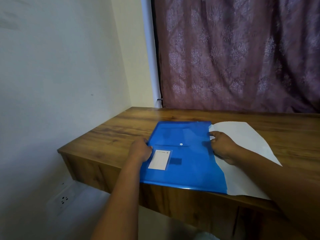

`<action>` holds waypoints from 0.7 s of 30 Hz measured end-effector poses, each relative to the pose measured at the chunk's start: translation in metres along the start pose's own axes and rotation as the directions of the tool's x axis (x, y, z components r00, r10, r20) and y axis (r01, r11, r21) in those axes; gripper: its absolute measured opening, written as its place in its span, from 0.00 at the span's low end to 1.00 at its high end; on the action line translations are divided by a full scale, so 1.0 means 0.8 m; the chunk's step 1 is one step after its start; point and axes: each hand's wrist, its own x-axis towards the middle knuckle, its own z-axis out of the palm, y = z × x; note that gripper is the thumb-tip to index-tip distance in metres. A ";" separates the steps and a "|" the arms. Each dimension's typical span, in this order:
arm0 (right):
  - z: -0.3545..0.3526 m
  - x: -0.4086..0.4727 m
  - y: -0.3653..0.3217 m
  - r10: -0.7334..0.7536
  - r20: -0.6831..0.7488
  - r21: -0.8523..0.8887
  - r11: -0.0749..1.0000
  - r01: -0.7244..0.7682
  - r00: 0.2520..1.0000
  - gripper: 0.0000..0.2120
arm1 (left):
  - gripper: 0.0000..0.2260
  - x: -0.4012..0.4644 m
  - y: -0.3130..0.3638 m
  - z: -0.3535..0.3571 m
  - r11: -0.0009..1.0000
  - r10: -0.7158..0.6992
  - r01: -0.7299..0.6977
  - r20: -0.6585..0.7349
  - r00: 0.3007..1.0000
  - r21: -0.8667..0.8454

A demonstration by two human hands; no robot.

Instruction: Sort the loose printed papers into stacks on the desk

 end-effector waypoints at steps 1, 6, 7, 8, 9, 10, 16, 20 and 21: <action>0.002 0.002 0.000 -0.018 -0.018 -0.047 0.999 0.017 1.000 0.22 | 0.12 0.000 0.000 -0.001 1.000 0.003 -0.004 0.004 1.000 0.009; -0.048 -0.003 -0.001 -0.229 -0.201 -0.626 0.778 0.054 0.952 0.23 | 0.20 -0.006 0.007 0.005 0.980 0.085 -0.090 0.038 0.996 0.180; -0.066 -0.003 0.003 -0.199 -0.237 -0.758 0.651 -0.053 0.951 0.32 | 0.24 -0.008 0.008 0.009 0.964 0.125 -0.132 0.045 0.991 0.230; -0.084 -0.008 0.004 -0.128 -0.266 -0.835 0.527 -0.162 0.956 0.41 | 0.26 -0.012 0.012 0.014 0.940 0.182 -0.192 0.062 0.981 0.283; -0.099 -0.013 0.005 -0.024 -0.259 -0.865 0.450 -0.221 0.966 0.46 | 0.26 -0.015 0.015 0.019 0.906 0.241 -0.256 0.085 0.967 0.337; -0.112 -0.018 0.005 0.080 -0.211 -0.873 0.432 -0.224 0.974 0.48 | 0.25 -0.018 0.020 0.023 0.871 0.292 -0.314 0.116 0.949 0.379; -0.156 -0.012 -0.006 0.174 -0.025 -0.680 0.719 -0.145 0.984 0.62 | 0.19 -0.034 0.059 0.052 0.805 0.267 -0.351 0.236 0.934 0.478; -0.173 0.011 -0.008 0.023 -0.228 -0.754 0.628 -0.192 0.973 0.57 | 0.18 -0.049 0.091 0.067 0.754 0.200 -0.318 0.261 0.944 0.575; -0.177 0.014 -0.011 -0.069 -0.274 -0.746 0.644 -0.167 0.959 0.51 | 0.19 -0.053 0.100 0.070 0.734 0.182 -0.314 0.272 0.945 0.603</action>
